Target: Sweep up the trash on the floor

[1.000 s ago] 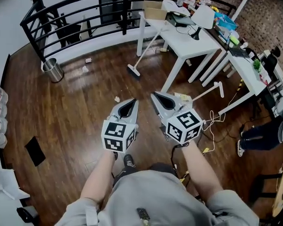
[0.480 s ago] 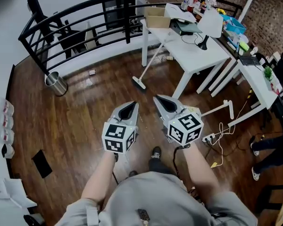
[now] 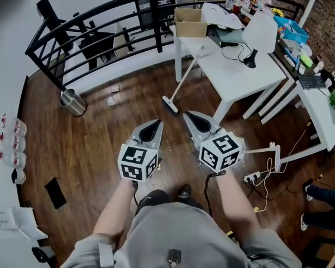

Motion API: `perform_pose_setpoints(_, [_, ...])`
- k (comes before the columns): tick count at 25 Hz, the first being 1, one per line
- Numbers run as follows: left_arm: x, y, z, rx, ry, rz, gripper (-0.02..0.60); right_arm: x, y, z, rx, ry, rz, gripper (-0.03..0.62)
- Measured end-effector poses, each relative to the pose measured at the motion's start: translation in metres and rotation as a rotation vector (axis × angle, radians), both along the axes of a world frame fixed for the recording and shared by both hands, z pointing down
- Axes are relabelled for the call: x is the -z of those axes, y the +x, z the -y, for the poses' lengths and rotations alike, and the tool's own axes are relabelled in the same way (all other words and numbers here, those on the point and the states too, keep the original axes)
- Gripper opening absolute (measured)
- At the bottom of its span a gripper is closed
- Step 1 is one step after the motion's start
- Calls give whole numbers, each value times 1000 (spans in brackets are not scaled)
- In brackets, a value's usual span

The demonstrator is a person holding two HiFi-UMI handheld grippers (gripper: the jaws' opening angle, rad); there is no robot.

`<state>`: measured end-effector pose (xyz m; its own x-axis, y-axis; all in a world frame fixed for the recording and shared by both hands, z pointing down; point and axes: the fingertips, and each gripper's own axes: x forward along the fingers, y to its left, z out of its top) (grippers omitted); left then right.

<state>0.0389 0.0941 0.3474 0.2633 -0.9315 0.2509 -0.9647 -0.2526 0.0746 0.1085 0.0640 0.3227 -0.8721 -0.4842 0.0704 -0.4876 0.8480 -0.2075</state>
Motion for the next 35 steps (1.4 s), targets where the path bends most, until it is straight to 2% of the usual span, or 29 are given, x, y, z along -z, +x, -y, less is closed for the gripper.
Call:
perform_pose_setpoints(7, [-6, -5, 77, -13, -13, 0, 8, -12, -5, 76, -23, -24, -12, 0])
perform_pose_setpoints(16, [-12, -35, 220, -65, 38, -80, 8, -8, -32, 205, -66, 29, -173, 0])
perform_pose_setpoints(19, [-14, -45, 264, -84, 42, -115, 6, -5, -42, 249, -98, 29, -203, 0])
perform_pose_setpoints(23, [-20, -54, 309, -119, 40, -122, 8, -6, -53, 297, -141, 27, -224, 0])
perform_pose_setpoints(31, [-22, -67, 372, -138, 18, -100, 6, -30, -57, 364, -188, -33, -230, 0])
perform_pose_setpoints(35, [-31, -61, 397, -141, -10, -86, 6, -64, -48, 399, -198, -110, -245, 0])
